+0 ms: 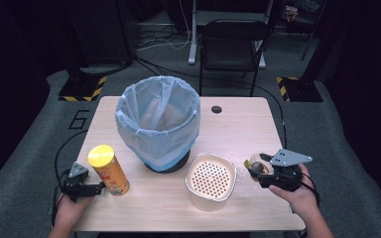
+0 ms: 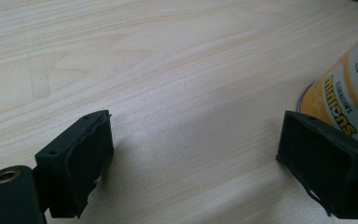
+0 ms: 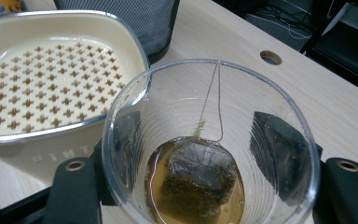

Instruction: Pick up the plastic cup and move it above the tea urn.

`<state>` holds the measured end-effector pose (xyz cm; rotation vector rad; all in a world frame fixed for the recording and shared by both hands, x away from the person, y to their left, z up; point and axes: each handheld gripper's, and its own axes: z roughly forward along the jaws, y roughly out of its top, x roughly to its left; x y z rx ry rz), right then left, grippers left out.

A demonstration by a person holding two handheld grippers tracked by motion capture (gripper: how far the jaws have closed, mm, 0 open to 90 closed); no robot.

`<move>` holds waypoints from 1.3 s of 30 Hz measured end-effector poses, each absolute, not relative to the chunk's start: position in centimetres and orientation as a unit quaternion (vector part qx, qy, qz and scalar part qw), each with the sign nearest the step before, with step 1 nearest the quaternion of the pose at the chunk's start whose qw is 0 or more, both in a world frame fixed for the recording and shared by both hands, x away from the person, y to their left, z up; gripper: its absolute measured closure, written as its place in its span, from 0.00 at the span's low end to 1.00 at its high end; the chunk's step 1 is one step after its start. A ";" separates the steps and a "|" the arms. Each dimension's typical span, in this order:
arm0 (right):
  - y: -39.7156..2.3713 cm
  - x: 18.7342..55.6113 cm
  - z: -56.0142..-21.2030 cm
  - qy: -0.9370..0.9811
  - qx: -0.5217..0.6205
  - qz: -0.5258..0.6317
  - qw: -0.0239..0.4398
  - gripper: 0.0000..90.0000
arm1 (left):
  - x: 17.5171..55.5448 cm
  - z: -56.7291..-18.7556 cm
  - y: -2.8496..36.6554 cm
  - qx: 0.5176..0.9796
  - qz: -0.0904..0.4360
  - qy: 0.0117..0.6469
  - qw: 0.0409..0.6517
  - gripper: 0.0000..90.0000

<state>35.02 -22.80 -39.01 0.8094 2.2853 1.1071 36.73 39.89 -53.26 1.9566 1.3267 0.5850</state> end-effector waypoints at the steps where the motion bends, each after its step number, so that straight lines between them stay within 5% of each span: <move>1: -22.8 35.2 -38.9 0.834 0.293 0.405 0.235 0.38 | 36.7 -53.3 39.9 0.754 0.225 0.511 0.346 0.11; 39: -19.2 42.1 -38.0 0.843 0.239 0.410 0.253 0.38 | 36.7 -53.3 39.9 0.754 0.225 0.511 0.346 0.11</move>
